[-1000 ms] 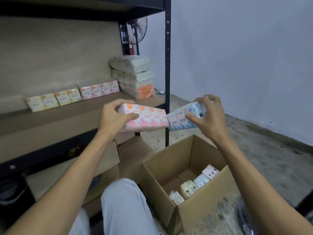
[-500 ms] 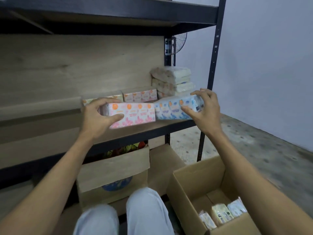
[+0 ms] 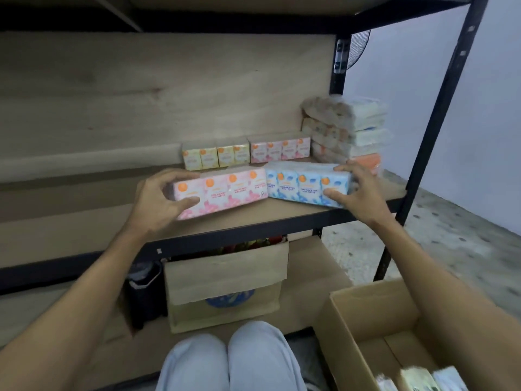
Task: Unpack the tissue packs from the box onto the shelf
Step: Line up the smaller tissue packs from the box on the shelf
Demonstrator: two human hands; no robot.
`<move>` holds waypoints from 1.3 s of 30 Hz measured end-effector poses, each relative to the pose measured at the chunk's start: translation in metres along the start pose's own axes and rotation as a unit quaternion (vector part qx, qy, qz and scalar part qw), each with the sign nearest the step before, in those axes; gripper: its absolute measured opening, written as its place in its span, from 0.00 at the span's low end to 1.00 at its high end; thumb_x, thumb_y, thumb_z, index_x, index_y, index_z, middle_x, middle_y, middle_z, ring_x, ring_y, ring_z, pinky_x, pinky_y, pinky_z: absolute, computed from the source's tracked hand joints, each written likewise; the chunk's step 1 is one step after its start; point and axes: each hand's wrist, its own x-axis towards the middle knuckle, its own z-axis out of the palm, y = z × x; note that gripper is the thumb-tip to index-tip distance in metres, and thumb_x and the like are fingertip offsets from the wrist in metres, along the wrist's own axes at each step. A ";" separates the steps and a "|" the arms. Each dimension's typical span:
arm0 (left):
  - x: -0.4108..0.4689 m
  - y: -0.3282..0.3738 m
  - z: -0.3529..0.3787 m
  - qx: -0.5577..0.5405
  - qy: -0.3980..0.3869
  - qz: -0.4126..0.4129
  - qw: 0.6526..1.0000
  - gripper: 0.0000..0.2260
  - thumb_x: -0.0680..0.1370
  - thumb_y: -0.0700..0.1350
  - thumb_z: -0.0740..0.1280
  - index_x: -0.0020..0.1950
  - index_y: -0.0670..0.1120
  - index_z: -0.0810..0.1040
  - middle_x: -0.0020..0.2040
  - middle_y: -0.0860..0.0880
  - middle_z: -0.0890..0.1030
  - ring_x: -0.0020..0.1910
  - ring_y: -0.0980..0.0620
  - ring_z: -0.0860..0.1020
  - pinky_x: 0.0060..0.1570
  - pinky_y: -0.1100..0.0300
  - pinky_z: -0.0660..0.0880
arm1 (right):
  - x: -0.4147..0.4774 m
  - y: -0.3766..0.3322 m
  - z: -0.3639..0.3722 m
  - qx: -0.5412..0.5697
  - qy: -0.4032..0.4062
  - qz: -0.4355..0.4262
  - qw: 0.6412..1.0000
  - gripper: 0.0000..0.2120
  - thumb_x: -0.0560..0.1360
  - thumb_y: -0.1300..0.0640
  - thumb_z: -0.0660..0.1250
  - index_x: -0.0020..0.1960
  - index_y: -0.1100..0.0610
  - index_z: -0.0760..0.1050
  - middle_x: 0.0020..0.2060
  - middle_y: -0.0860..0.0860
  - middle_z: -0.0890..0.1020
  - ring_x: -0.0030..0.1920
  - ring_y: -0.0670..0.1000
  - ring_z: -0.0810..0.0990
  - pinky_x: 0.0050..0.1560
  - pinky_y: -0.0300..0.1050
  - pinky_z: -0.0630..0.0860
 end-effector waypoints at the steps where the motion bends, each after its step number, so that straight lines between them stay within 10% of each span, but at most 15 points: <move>1: 0.001 -0.005 -0.001 0.023 -0.005 -0.002 1.000 0.20 0.66 0.37 0.78 0.56 0.52 0.82 0.57 0.51 0.81 0.56 0.54 0.79 0.56 0.61 0.76 | 0.003 0.004 0.002 0.011 -0.013 0.010 1.000 0.23 0.67 0.53 0.77 0.59 0.48 0.73 0.62 0.48 0.70 0.62 0.48 0.71 0.64 0.48 0.73; 12: 0.010 -0.035 0.011 0.125 -0.011 -0.008 0.992 0.21 0.68 0.35 0.75 0.58 0.49 0.80 0.60 0.52 0.78 0.59 0.56 0.74 0.58 0.63 0.69 | 0.026 0.016 0.009 -0.047 -0.048 0.021 0.998 0.27 0.63 0.55 0.79 0.59 0.48 0.73 0.62 0.54 0.72 0.60 0.50 0.73 0.62 0.48 0.74; 19: 0.017 -0.023 0.021 0.188 0.001 0.005 0.982 0.20 0.66 0.46 0.71 0.58 0.52 0.79 0.60 0.50 0.79 0.60 0.48 0.75 0.66 0.42 0.66 | 0.025 -0.023 0.026 -0.189 0.009 -0.074 0.979 0.27 0.65 0.49 0.77 0.62 0.50 0.74 0.67 0.53 0.72 0.69 0.56 0.66 0.70 0.56 0.62; 39: 0.042 -0.022 0.084 0.302 0.009 0.017 0.953 0.21 0.74 0.51 0.70 0.67 0.54 0.74 0.68 0.52 0.75 0.67 0.50 0.71 0.67 0.53 0.58 | 0.062 -0.029 0.095 -0.324 -0.072 -0.088 0.939 0.29 0.71 0.45 0.70 0.70 0.47 0.67 0.68 0.51 0.72 0.69 0.55 0.67 0.67 0.54 0.56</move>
